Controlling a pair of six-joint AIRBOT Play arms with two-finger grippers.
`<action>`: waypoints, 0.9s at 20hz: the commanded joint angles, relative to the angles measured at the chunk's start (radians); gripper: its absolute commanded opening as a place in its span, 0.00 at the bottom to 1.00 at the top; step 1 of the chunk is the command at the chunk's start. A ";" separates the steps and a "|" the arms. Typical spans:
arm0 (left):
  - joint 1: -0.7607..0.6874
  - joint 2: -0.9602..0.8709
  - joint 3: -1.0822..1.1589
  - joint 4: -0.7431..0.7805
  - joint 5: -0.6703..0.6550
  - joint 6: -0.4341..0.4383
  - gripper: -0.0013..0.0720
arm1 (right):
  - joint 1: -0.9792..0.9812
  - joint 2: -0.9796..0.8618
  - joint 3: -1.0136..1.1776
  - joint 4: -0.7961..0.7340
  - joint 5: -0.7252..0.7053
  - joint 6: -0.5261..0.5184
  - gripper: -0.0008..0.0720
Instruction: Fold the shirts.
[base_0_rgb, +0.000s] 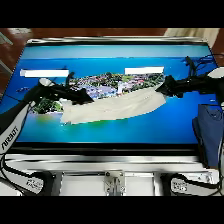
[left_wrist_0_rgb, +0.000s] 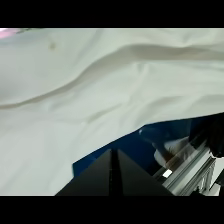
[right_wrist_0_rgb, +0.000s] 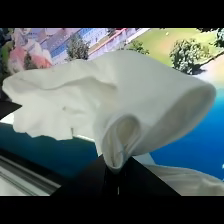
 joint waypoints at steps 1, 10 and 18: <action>-0.200 -0.001 0.001 -0.040 0.187 -0.001 0.07 | 0.000 0.156 0.001 -0.075 0.117 0.093 0.10; -0.503 -0.243 0.098 -0.480 0.150 0.051 0.07 | 0.000 0.367 0.001 -0.095 0.142 0.192 0.10; -0.389 -0.188 0.197 -0.369 0.263 0.025 0.07 | 0.028 0.371 0.000 -0.086 0.080 0.223 0.10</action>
